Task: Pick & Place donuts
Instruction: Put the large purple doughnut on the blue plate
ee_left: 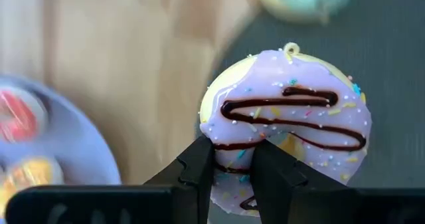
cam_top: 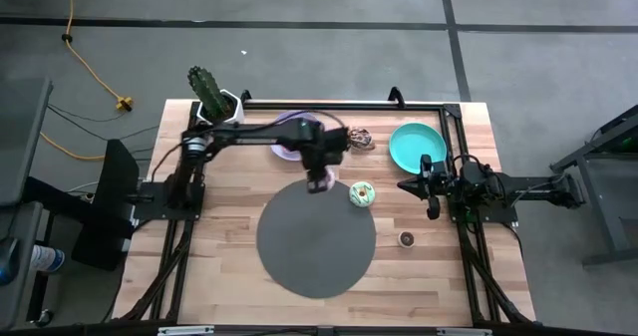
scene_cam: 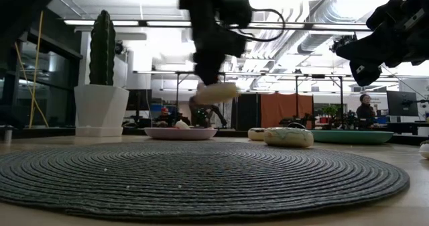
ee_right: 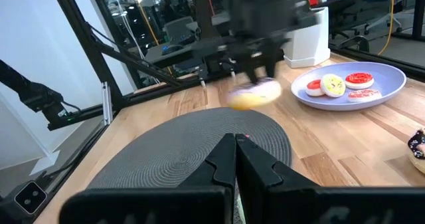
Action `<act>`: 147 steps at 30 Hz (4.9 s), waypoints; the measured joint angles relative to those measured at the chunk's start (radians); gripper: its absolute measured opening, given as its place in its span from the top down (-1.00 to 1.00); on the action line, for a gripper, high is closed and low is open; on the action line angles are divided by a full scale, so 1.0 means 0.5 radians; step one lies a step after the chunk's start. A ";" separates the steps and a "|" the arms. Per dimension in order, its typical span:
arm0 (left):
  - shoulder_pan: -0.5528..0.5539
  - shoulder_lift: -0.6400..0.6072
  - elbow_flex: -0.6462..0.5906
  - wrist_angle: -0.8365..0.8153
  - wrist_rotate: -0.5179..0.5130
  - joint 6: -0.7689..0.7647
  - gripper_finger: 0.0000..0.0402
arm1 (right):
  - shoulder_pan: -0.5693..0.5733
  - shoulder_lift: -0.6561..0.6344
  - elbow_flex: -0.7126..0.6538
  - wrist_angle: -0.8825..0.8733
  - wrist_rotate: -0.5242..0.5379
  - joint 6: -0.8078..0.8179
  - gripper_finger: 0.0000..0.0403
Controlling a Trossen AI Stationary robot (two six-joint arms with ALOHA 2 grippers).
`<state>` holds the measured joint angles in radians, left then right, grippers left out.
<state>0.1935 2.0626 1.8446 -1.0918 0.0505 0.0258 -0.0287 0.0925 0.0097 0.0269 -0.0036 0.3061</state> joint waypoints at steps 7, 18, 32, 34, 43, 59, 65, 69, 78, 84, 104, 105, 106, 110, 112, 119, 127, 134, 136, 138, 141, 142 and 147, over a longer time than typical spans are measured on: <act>0.154 0.415 0.682 -0.061 0.116 -0.280 0.59 | 0.000 0.000 -0.001 0.001 0.000 0.000 1.00; 0.313 0.716 0.983 0.469 0.534 -1.056 0.59 | 0.001 -0.001 0.000 0.000 -0.003 -0.001 1.00; 0.325 0.879 0.979 1.087 0.593 -1.734 0.59 | 0.001 0.010 0.000 0.000 0.000 0.000 1.00; 0.320 0.890 0.976 1.079 0.551 -1.789 0.59 | 0.001 0.010 0.000 0.000 0.000 0.000 1.00; 0.321 0.892 0.986 1.139 0.562 -1.700 0.59 | 0.000 0.011 -0.001 0.000 0.001 0.000 1.00; 0.267 0.672 1.022 0.158 0.634 -0.651 0.59 | 0.000 0.010 0.000 0.001 0.000 0.000 1.00; 0.251 0.542 1.022 -0.222 0.435 -0.298 0.59 | 0.001 0.011 0.000 0.001 0.001 -0.001 1.00; 0.225 0.502 1.022 -0.304 0.356 -0.205 0.59 | 0.001 0.011 0.000 0.001 0.001 0.000 1.00; 0.169 0.497 1.022 -0.291 0.387 -0.199 0.59 | 0.001 0.011 -0.001 0.001 0.000 0.000 1.00; 0.132 0.497 1.022 -0.284 0.403 -0.111 0.59 | 0.001 0.011 -0.001 0.001 0.000 0.000 1.00; -0.026 0.498 1.022 -0.196 0.494 0.045 0.59 | -0.002 0.011 0.000 0.112 0.288 -0.298 1.00; -0.036 0.498 1.022 -0.169 0.498 0.030 0.59 | -0.002 0.011 0.000 0.150 0.288 -0.299 1.00; -0.038 0.498 1.022 -0.139 0.499 0.007 0.59 | -0.002 0.011 -0.001 0.190 0.288 -0.300 1.00; -0.036 0.499 1.022 -0.026 0.493 -0.268 0.59 | -0.002 0.011 0.000 0.398 0.268 -0.159 1.00; -0.033 0.499 1.022 0.059 0.489 -0.496 0.59 | -0.001 0.011 0.000 0.505 0.258 0.027 1.00; -0.019 0.499 1.022 0.336 0.387 -1.169 0.59 | -0.004 0.010 0.000 0.749 0.359 0.384 1.00; 0.094 0.499 1.022 0.442 0.209 -1.635 0.59 | -0.004 0.011 0.000 0.533 0.418 0.752 1.00; 0.181 0.499 1.022 0.386 0.201 -1.568 0.59 | -0.004 0.011 0.000 0.210 0.632 1.129 0.96; 0.181 0.499 1.022 0.374 0.200 -1.525 0.59 | -0.004 0.013 0.000 0.151 0.659 1.207 0.88; 0.176 0.499 1.022 0.348 0.191 -1.477 0.59 | -0.004 0.015 0.000 0.114 0.678 1.269 0.76; 0.174 0.500 1.022 0.337 0.190 -1.402 0.59 | -0.013 0.015 0.000 0.118 0.692 1.345 0.51; 0.174 0.500 1.022 0.337 0.192 -1.381 0.59 | -0.019 0.015 0.000 0.118 0.691 1.371 0.42; 0.175 0.501 1.022 0.347 0.179 -1.369 0.59 | -0.046 0.015 0.000 0.120 0.729 1.461 -0.03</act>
<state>0.2810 2.3131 2.3558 -0.9184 0.1402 -0.6586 -0.0516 0.1001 0.0097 0.0868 0.3608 1.0364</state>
